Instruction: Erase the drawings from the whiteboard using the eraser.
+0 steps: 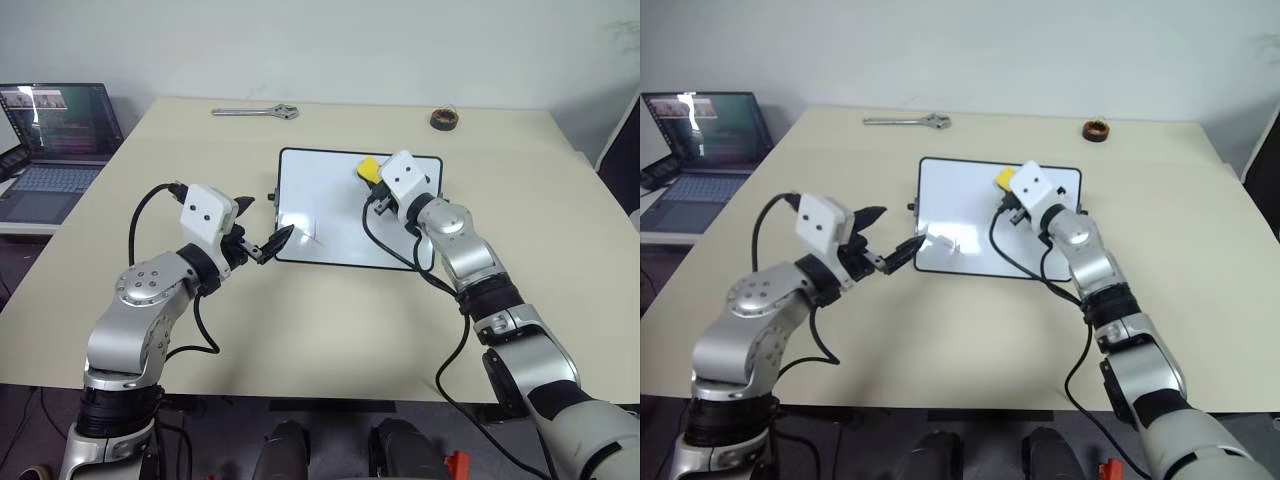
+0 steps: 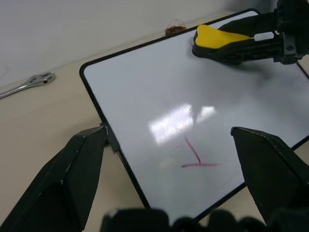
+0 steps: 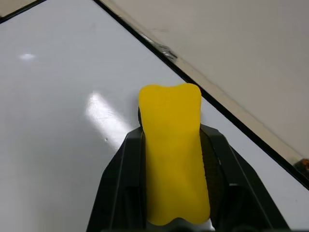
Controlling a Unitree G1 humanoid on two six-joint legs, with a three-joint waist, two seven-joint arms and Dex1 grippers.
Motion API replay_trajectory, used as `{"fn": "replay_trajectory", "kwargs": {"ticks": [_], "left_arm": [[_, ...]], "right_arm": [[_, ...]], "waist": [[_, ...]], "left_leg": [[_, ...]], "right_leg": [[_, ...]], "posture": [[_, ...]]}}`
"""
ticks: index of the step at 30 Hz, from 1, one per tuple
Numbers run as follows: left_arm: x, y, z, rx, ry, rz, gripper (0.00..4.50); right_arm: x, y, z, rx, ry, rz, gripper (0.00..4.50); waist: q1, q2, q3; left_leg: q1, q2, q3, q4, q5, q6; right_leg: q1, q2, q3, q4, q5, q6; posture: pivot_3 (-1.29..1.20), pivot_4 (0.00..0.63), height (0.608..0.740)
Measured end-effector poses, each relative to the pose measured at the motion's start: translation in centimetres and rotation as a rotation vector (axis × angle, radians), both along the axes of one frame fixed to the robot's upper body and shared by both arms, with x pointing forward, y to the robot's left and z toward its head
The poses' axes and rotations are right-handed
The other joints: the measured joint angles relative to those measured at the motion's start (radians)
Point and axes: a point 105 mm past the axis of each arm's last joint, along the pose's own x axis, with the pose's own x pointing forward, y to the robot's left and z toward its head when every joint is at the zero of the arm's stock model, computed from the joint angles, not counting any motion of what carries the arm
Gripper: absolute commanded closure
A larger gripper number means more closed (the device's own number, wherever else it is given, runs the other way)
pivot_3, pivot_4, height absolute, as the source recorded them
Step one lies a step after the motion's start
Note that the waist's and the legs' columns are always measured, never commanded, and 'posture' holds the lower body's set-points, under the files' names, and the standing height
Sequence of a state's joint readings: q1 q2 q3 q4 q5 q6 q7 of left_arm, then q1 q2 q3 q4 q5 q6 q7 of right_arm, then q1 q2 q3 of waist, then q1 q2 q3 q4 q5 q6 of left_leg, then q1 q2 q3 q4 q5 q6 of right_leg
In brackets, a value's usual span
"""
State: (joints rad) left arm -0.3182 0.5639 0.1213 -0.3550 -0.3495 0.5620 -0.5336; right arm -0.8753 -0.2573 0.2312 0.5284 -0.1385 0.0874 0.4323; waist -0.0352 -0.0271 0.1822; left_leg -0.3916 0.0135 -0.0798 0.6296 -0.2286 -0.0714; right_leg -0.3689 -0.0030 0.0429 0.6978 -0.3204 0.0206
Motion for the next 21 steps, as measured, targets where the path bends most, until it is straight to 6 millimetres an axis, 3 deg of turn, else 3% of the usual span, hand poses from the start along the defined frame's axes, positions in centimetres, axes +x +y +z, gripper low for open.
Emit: {"fn": "replay_trajectory", "kwargs": {"ticks": [5,9,14,21], "left_arm": [[0.0,0.0,0.0,0.000,-0.002,-0.002,0.00],[0.0,0.0,0.0,0.001,-0.002,-0.003,0.00],[0.0,0.0,-0.1,0.002,0.002,-0.001,0.00],[-0.1,0.1,-0.3,0.003,0.004,-0.002,0.00]], "right_arm": [[-2.0,1.8,-2.1,-0.072,0.064,0.132,3.38],[-1.2,1.9,-0.6,0.057,0.020,0.054,3.38],[0.5,0.1,2.6,0.213,-0.064,-0.093,3.38],[0.9,0.7,2.0,0.152,-0.065,-0.104,3.38]], "waist": [[-0.015,0.000,0.000],[-0.018,0.000,0.000],[-0.017,0.001,0.000],[-0.018,0.001,0.000]], "left_leg": [[0.001,0.000,0.000,0.000,0.000,0.000],[-0.002,0.000,0.000,0.000,0.000,0.000],[-0.007,0.001,0.000,-0.001,0.000,0.000],[-0.006,0.001,0.000,-0.001,0.000,0.000]], "right_leg": [[0.000,0.002,0.000,0.000,0.001,-0.001],[-0.003,0.001,0.000,0.000,0.001,-0.002],[-0.006,0.000,0.000,-0.002,0.001,-0.001],[-0.005,0.000,0.000,-0.002,0.001,-0.001]], "posture": [[0.00,0.150,0.740],[0.00,0.150,0.740],[0.00,0.150,0.740],[0.00,0.150,0.740]]}}
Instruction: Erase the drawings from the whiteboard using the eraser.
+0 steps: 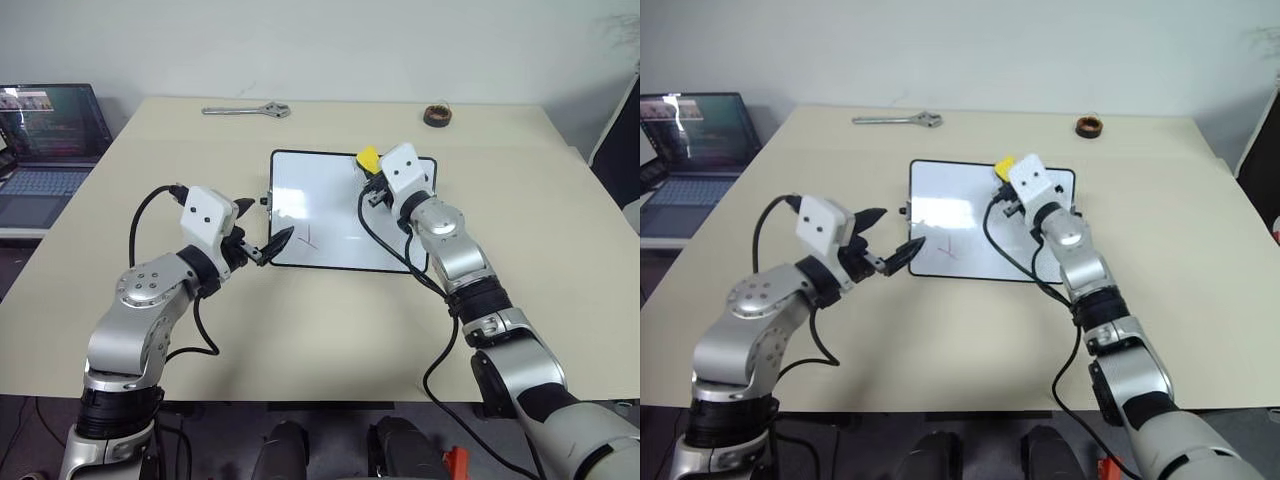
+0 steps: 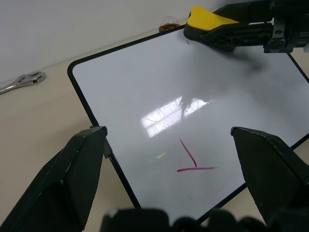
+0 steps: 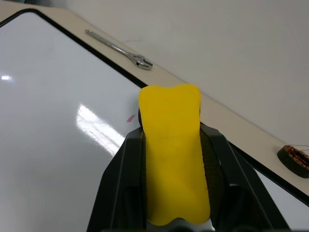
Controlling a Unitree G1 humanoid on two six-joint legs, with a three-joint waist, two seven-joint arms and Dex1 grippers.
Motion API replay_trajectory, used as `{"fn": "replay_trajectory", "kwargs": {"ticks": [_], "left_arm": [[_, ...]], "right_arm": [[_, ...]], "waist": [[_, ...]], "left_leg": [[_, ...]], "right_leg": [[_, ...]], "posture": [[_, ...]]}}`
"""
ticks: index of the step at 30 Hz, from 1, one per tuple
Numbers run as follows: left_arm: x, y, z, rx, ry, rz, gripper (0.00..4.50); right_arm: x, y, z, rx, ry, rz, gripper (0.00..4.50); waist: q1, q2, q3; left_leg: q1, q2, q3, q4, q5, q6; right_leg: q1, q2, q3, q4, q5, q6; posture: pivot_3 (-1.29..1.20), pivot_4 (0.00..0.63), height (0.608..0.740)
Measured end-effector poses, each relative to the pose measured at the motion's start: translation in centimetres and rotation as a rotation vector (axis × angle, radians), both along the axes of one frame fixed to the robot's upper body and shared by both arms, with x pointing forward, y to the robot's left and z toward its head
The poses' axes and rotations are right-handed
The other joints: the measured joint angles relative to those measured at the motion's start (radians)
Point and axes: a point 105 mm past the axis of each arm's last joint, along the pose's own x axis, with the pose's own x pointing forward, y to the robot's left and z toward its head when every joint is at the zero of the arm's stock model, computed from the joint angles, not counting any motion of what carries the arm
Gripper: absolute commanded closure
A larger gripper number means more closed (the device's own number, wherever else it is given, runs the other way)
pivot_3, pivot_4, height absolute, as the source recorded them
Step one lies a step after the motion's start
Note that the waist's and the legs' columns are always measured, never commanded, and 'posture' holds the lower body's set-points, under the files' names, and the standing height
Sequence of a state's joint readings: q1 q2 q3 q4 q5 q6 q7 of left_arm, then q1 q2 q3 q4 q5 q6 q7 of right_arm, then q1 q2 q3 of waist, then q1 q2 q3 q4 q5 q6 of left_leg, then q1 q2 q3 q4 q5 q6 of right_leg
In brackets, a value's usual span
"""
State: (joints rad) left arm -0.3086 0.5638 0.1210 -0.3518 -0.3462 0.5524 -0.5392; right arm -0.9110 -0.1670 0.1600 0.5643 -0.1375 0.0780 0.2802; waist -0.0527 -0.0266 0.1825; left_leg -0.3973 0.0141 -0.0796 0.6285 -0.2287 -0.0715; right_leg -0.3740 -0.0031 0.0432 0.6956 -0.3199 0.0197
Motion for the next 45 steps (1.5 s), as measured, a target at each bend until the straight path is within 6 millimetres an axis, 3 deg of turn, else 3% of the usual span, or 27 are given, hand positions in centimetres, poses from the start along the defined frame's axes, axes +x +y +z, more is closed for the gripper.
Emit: {"fn": "replay_trajectory", "kwargs": {"ticks": [7,9,11,15,18,20,23,29,32,37,45], "left_arm": [[0.0,0.0,0.1,0.003,-0.011,-0.002,0.00],[0.0,0.0,0.0,0.003,-0.010,-0.002,0.00],[-0.1,0.0,0.0,0.003,-0.010,-0.003,0.00],[-0.1,0.1,-0.4,0.003,0.002,0.001,0.00],[-0.2,0.2,-0.5,0.003,0.006,0.001,0.00],[-0.2,0.2,-0.6,0.001,0.010,0.001,0.00],[-0.9,1.4,-1.6,-0.033,0.050,0.010,0.00],[-2.5,5.1,-3.0,-0.007,0.094,0.079,0.00],[-4.1,6.8,-5.2,0.026,0.172,0.086,0.00],[-5.8,8.0,-7.5,0.107,0.250,0.057,0.00],[-4.9,7.2,-6.0,0.113,0.172,0.023,0.00]], "right_arm": [[-3.0,3.0,-3.8,-0.135,0.123,0.219,3.38],[-3.4,3.1,-4.1,-0.152,0.125,0.227,3.38],[-2.9,2.5,-3.1,-0.114,0.072,0.162,3.38],[-1.2,-0.8,0.5,0.032,-0.053,-0.025,3.38],[-1.3,-1.1,1.8,0.088,-0.078,-0.020,3.38],[-2.4,-0.5,1.6,0.150,-0.051,0.052,3.38],[-6.3,0.2,-0.1,0.206,0.088,0.273,3.38],[-12.3,-2.2,-1.9,0.039,0.239,0.479,3.38],[-14.2,-3.2,-3.2,-0.047,0.292,0.507,3.38],[-15.3,-2.5,-4.5,-0.123,0.326,0.556,3.38],[-13.9,0.2,-3.1,-0.118,0.218,0.547,3.38]], "waist": [[-0.003,0.000,0.000],[-0.002,0.000,0.000],[-0.001,0.000,0.000],[0.002,0.000,0.000],[0.002,0.000,0.000],[0.001,0.000,0.000],[0.002,0.001,0.001],[0.010,0.002,0.001],[0.007,0.002,0.001],[0.010,0.002,0.001],[0.019,0.002,0.001]], "left_leg": [[0.002,0.000,0.000,0.000,0.000,0.000],[0.002,0.000,0.000,0.000,0.000,0.000],[0.001,0.000,-0.001,0.000,0.000,0.000],[-0.001,0.000,-0.001,0.000,0.000,0.000],[-0.002,0.000,0.000,-0.001,0.000,0.000],[-0.002,0.002,0.000,-0.001,0.000,0.000],[-0.004,0.004,-0.001,-0.002,-0.001,0.000],[-0.001,0.003,-0.001,-0.002,-0.001,0.000],[-0.001,0.004,0.000,-0.002,-0.001,0.000],[-0.001,0.004,-0.001,-0.002,-0.001,0.000],[-0.001,0.004,-0.001,-0.002,-0.001,0.000]], "right_leg": [[0.001,0.001,0.000,0.002,0.000,0.000],[0.001,0.000,0.000,0.002,0.000,0.000],[0.000,0.000,0.000,0.002,0.000,0.000],[-0.001,0.000,0.000,0.001,0.000,0.000],[-0.002,0.000,0.000,-0.001,0.000,0.000],[-0.002,0.000,0.000,-0.002,0.000,0.000],[-0.002,0.000,-0.001,-0.006,0.000,0.000],[0.000,0.000,-0.001,-0.006,0.000,0.000],[0.000,0.000,0.000,-0.006,0.000,0.000],[0.000,0.000,-0.001,-0.006,0.000,0.000],[0.000,0.000,-0.001,-0.006,0.000,0.000]], "posture": [[0.00,0.150,0.740],[0.00,0.150,0.740],[0.00,0.150,0.740],[0.00,0.150,0.740],[0.00,0.150,0.740],[0.00,0.150,0.740],[0.00,0.150,0.740],[0.00,0.150,0.740],[0.00,0.150,0.740],[0.00,0.150,0.740],[0.00,0.150,0.740]]}}
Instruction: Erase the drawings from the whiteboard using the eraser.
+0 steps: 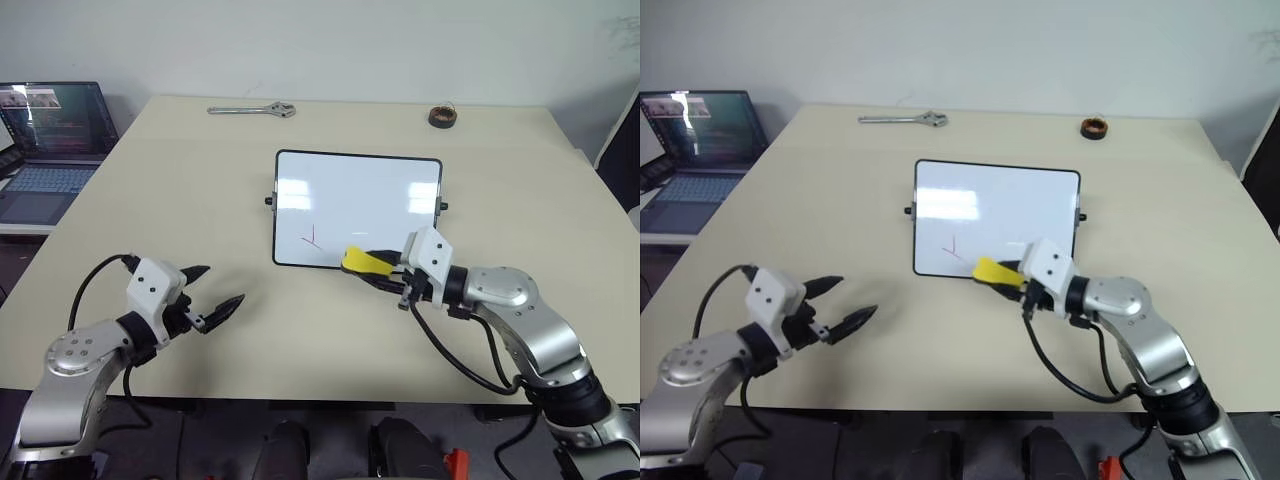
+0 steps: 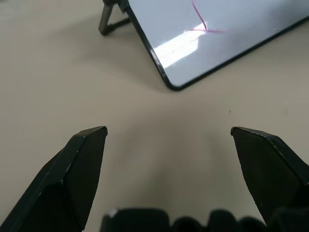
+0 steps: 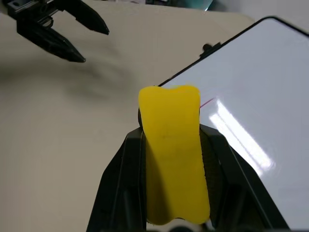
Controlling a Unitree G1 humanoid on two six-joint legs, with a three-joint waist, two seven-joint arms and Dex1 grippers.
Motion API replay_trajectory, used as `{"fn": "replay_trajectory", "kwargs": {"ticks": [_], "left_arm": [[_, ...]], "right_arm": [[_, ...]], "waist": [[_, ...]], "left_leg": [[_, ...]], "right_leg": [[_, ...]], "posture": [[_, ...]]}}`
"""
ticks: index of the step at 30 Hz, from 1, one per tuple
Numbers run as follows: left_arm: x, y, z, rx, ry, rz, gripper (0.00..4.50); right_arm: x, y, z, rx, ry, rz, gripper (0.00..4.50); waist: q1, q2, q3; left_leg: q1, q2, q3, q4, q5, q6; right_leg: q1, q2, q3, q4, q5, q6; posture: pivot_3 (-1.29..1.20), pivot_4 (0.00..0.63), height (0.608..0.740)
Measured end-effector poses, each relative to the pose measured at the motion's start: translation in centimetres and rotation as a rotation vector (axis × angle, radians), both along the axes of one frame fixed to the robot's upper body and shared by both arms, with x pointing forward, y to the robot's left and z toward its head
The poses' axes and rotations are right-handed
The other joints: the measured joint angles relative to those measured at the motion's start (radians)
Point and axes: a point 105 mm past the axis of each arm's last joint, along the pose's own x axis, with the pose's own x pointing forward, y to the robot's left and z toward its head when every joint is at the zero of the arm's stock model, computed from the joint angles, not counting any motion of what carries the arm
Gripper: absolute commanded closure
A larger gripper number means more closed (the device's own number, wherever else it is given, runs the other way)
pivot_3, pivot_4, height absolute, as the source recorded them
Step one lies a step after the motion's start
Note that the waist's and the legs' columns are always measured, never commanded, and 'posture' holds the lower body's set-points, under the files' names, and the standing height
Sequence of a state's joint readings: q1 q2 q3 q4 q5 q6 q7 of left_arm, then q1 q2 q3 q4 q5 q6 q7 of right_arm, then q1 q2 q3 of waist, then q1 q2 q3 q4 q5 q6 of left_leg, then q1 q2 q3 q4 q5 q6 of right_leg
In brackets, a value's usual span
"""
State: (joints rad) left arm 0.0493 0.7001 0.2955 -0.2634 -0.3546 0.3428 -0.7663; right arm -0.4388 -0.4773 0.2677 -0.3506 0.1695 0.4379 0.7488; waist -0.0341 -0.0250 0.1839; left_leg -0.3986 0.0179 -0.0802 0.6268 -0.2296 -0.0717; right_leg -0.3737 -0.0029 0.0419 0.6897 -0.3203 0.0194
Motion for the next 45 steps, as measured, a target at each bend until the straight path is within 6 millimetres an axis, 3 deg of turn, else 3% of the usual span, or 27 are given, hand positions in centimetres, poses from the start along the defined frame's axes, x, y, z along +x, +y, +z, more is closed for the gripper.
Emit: {"fn": "replay_trajectory", "kwargs": {"ticks": [5,7,12,14,17,19,24,27,32,35,40,45], "left_arm": [[0.2,-0.1,0.3,-0.001,-0.012,-0.002,0.00],[0.3,-0.2,0.3,0.000,-0.013,0.001,0.00],[0.4,-0.8,0.0,-0.003,-0.007,-0.016,0.00],[0.4,-0.9,-0.1,-0.006,-0.005,-0.019,0.00],[0.4,-0.9,-0.1,-0.005,-0.005,-0.017,0.00],[0.5,-0.9,-0.1,-0.006,-0.005,-0.012,0.00],[0.5,-1.2,-0.4,-0.015,0.005,-0.008,0.00],[0.5,-1.2,-0.6,-0.018,0.014,-0.005,0.00],[0.7,-1.8,-0.4,-0.020,0.004,-0.020,0.00],[0.8,-2.0,-0.3,-0.021,0.003,-0.029,0.00],[1.0,-2.0,-0.2,-0.022,-0.001,-0.036,0.00],[1.0,-2.1,-0.3,-0.023,0.004,-0.039,0.00]], "right_arm": [[1.3,1.5,-1.0,-0.061,-0.046,-0.012,3.38],[2.8,3.1,-1.1,-0.119,-0.105,-0.014,3.38],[7.0,7.0,1.4,-0.109,-0.282,-0.113,3.38],[8.1,7.6,1.7,-0.114,-0.326,-0.140,3.38],[9.3,7.1,-1.0,-0.222,-0.306,-0.144,3.38],[8.8,6.9,-3.0,-0.294,-0.275,-0.082,3.38],[7.1,6.2,-5.7,-0.389,-0.218,0.055,3.38],[7.7,6.6,-5.1,-0.358,-0.260,0.002,3.38],[11.0,5.6,-0.7,-0.258,-0.387,-0.209,3.38],[10.5,5.8,-1.4,-0.286,-0.359,-0.163,3.38],[7.4,6.0,-5.7,-0.448,-0.272,0.060,3.38],[7.7,6.1,-5.6,-0.497,-0.360,0.052,3.38]], "waist": [[0.000,0.000,0.000],[-0.007,0.000,0.000],[-0.017,0.000,0.000],[-0.014,0.000,0.000],[-0.003,-0.001,-0.001],[-0.001,-0.001,0.000],[-0.001,-0.001,0.000],[-0.002,-0.001,0.000],[-0.001,-0.001,0.000],[-0.001,-0.001,-0.001],[-0.001,-0.001,-0.001],[-0.001,-0.001,-0.001]], "left_leg": [[-0.001,0.000,0.000,0.000,0.000,0.000],[0.000,0.000,0.001,0.000,0.000,0.000],[0.000,0.000,0.000,0.000,0.000,0.000],[-0.001,0.000,0.000,0.000,0.000,0.000],[-0.001,-0.001,0.000,0.000,0.000,0.000],[-0.001,-0.001,0.000,0.000,0.000,0.000],[0.001,0.000,0.000,0.001,0.000,0.000],[0.002,0.000,0.000,0.001,0.000,0.000],[0.002,0.000,-0.001,0.001,0.000,-0.001],[0.002,0.000,0.000,0.001,0.000,0.000],[0.003,0.000,0.000,0.002,0.000,0.000],[0.005,0.000,0.000,0.002,0.000,0.000]], "right_leg": [[-0.001,0.000,0.000,0.000,0.000,0.000],[-0.001,0.000,0.000,0.001,0.000,0.000],[-0.002,0.001,0.000,0.004,0.000,-0.001],[-0.002,0.000,0.000,0.003,0.000,-0.001],[-0.001,-0.001,0.000,0.001,0.000,-0.001],[-0.001,-0.001,0.000,0.001,0.000,-0.001],[-0.001,0.000,0.000,0.004,0.000,-0.001],[-0.001,0.000,0.000,0.007,0.000,-0.001],[-0.001,0.000,0.000,0.008,0.001,-0.002],[-0.001,0.000,0.000,0.007,0.000,-0.002],[0.000,0.000,0.000,0.008,0.000,-0.002],[0.001,0.001,0.000,0.009,0.001,-0.002]], "posture": [[0.00,0.150,0.740],[0.00,0.150,0.740],[0.00,0.150,0.740],[0.00,0.150,0.740],[0.00,0.150,0.740],[0.00,0.150,0.740],[0.00,0.150,0.740],[0.00,0.150,0.740],[0.00,0.150,0.740],[0.00,0.150,0.740],[0.00,0.150,0.740],[0.00,0.150,0.740]]}}
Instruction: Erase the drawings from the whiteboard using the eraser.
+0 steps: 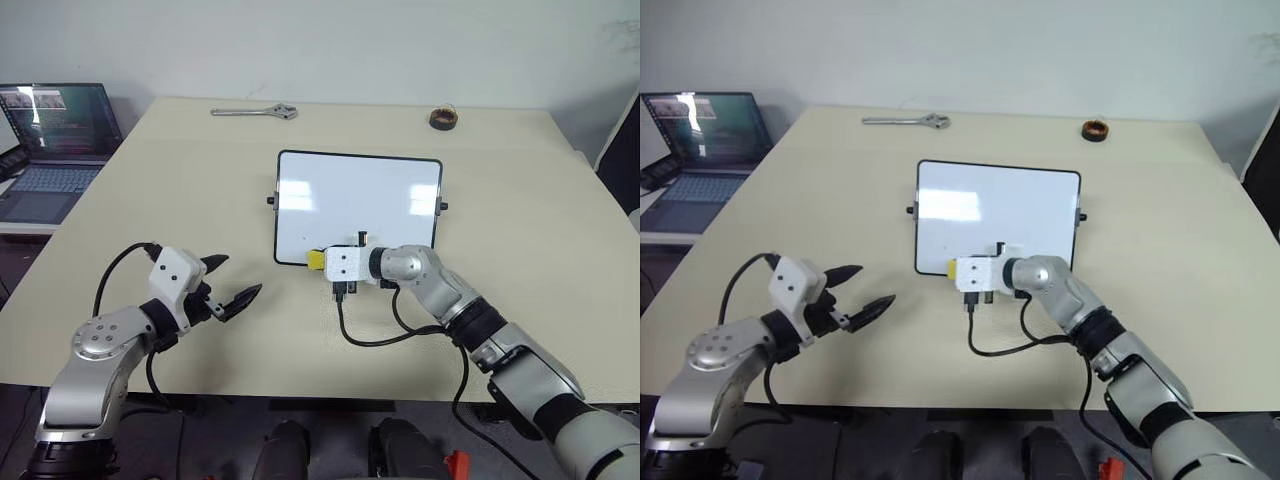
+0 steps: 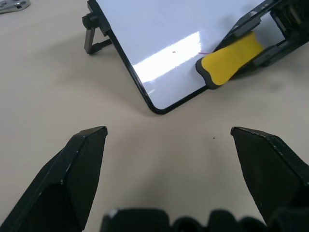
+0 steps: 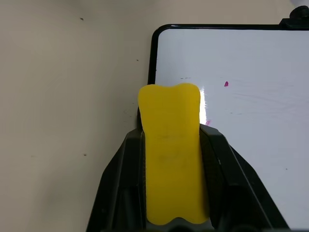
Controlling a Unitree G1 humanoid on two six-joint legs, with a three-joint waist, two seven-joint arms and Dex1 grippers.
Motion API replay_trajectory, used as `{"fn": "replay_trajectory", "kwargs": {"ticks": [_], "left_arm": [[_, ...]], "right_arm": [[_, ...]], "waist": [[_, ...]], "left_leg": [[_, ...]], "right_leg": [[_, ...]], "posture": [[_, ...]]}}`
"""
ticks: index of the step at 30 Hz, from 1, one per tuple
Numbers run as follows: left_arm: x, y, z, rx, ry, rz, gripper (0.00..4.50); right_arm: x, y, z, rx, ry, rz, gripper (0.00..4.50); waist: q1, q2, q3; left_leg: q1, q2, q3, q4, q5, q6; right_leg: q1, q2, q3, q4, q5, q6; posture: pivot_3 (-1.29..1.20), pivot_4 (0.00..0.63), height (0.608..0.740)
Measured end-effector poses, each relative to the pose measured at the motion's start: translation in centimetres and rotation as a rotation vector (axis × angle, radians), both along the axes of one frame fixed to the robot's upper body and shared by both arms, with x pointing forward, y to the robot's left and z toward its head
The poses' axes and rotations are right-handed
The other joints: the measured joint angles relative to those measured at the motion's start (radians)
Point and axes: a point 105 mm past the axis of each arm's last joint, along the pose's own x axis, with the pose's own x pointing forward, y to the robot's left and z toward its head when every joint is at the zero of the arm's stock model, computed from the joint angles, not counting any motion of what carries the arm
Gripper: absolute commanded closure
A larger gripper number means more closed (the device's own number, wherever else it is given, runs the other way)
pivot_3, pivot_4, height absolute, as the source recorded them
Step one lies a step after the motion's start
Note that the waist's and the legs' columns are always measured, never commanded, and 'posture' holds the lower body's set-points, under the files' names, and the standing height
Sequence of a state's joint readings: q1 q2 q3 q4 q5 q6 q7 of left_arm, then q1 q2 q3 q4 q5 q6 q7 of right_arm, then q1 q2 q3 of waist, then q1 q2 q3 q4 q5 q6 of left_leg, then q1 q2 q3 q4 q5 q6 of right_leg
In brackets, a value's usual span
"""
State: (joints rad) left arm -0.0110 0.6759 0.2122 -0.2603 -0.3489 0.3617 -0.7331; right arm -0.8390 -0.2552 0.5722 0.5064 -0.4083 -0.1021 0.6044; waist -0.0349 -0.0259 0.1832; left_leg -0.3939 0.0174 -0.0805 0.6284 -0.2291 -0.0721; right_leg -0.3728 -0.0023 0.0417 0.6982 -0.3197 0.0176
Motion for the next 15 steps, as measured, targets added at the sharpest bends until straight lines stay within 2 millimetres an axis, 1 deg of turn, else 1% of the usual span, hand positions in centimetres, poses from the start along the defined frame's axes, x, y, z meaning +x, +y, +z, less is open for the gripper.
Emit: {"fn": "replay_trajectory", "kwargs": {"ticks": [3,5,6,10,15], "left_arm": [[0.0,-0.2,-0.1,0.001,0.002,-0.009,0.00],[0.0,-0.2,-0.2,0.002,0.002,-0.010,0.00],[0.0,-0.1,-0.2,0.002,0.000,-0.009,0.00],[0.1,0.0,-0.3,-0.001,0.000,-0.006,0.00],[-0.2,0.2,-0.9,-0.002,0.009,-0.006,0.00]], "right_arm": [[1.5,0.8,2.3,0.126,-0.087,-0.077,3.38],[2.5,0.7,3.9,0.185,-0.121,-0.125,3.38],[2.8,0.6,4.3,0.196,-0.127,-0.137,3.38],[2.5,0.6,3.7,0.157,-0.092,-0.107,3.38],[0.5,0.6,0.7,0.061,0.002,0.011,3.38]], "waist": [[-0.001,0.000,0.000],[0.001,0.000,0.000],[0.001,0.000,0.000],[0.000,0.000,0.000],[0.000,0.000,0.000]], "left_leg": [[0.000,0.000,0.000,0.000,0.000,0.000],[-0.001,0.000,0.000,0.000,0.000,0.000],[-0.002,0.000,0.000,0.000,0.000,0.000],[-0.002,0.001,0.000,-0.001,0.000,0.000],[-0.001,0.001,0.000,0.000,0.000,0.000]], "right_leg": [[-0.001,0.001,0.000,0.000,0.000,0.000],[-0.001,0.000,0.000,0.000,0.000,0.000],[-0.001,0.000,0.000,-0.001,0.000,0.000],[-0.001,0.000,0.000,-0.002,0.000,0.000],[-0.001,0.000,0.000,-0.001,0.000,0.000]], "posture": [[0.00,0.150,0.740],[0.00,0.150,0.740],[0.00,0.150,0.740],[0.00,0.150,0.740],[0.00,0.150,0.740]]}}
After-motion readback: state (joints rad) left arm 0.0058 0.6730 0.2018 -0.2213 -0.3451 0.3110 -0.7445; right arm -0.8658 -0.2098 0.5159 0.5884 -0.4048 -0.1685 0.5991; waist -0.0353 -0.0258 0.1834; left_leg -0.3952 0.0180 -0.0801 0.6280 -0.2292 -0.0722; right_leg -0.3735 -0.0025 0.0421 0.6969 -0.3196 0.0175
